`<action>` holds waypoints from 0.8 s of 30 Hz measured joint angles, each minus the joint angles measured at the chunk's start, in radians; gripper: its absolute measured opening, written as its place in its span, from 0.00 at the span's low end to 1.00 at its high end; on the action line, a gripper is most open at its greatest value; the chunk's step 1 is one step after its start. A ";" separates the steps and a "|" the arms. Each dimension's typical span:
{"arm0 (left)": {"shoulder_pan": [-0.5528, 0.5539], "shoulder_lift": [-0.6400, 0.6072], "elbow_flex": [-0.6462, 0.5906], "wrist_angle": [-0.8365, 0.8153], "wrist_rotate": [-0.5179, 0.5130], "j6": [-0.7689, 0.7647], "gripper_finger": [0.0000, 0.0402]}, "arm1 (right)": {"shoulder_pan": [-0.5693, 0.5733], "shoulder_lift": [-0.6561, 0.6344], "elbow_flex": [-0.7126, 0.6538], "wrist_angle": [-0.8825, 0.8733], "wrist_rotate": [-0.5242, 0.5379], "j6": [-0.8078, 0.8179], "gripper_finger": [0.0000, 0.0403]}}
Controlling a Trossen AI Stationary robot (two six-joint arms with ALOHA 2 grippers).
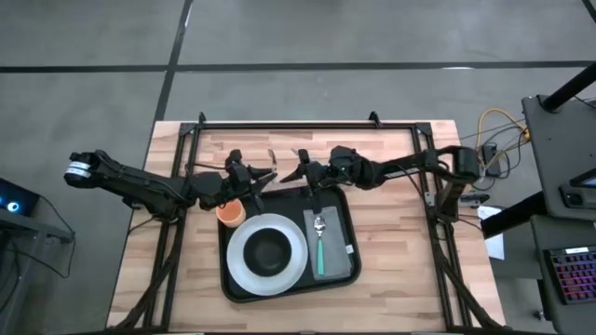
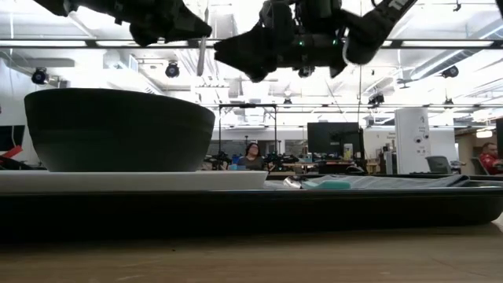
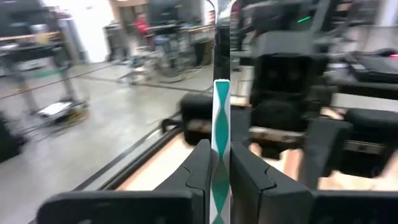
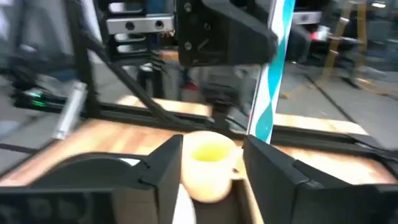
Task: Set up tray
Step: Put the blue and white fork on the gray table napkin to the right of the blue spoon
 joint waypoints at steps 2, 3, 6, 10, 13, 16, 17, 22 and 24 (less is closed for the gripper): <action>0.000 0.002 0.000 -0.007 -0.048 -0.014 0.05 | 0.017 -0.037 0.000 -0.084 0.095 -0.057 0.45; 0.000 0.005 0.000 -0.004 -0.057 -0.021 0.05 | 0.031 -0.055 0.000 -0.125 0.172 -0.102 0.47; 0.000 0.014 0.000 0.039 -0.069 -0.034 0.05 | 0.093 -0.085 0.000 -0.210 0.485 -0.246 0.51; 0.000 0.036 -0.003 0.194 -0.069 -0.035 0.05 | 0.183 -0.082 0.000 -0.163 0.878 -0.405 0.53; 0.010 0.072 -0.020 0.337 -0.068 -0.026 0.05 | 0.235 -0.071 0.005 -0.102 1.125 -0.497 0.53; 0.037 0.114 -0.037 0.484 -0.073 -0.071 0.05 | 0.267 -0.052 0.026 -0.096 1.307 -0.594 0.53; 0.048 0.134 -0.039 0.533 -0.074 -0.094 0.05 | 0.273 -0.048 0.033 -0.096 1.349 -0.619 0.53; 0.089 0.237 -0.021 0.669 -0.071 -0.184 0.05 | 0.282 0.007 0.103 -0.094 1.474 -0.716 0.53; 0.103 0.268 -0.011 0.696 -0.071 -0.245 0.05 | 0.289 0.032 0.135 -0.094 1.513 -0.768 0.53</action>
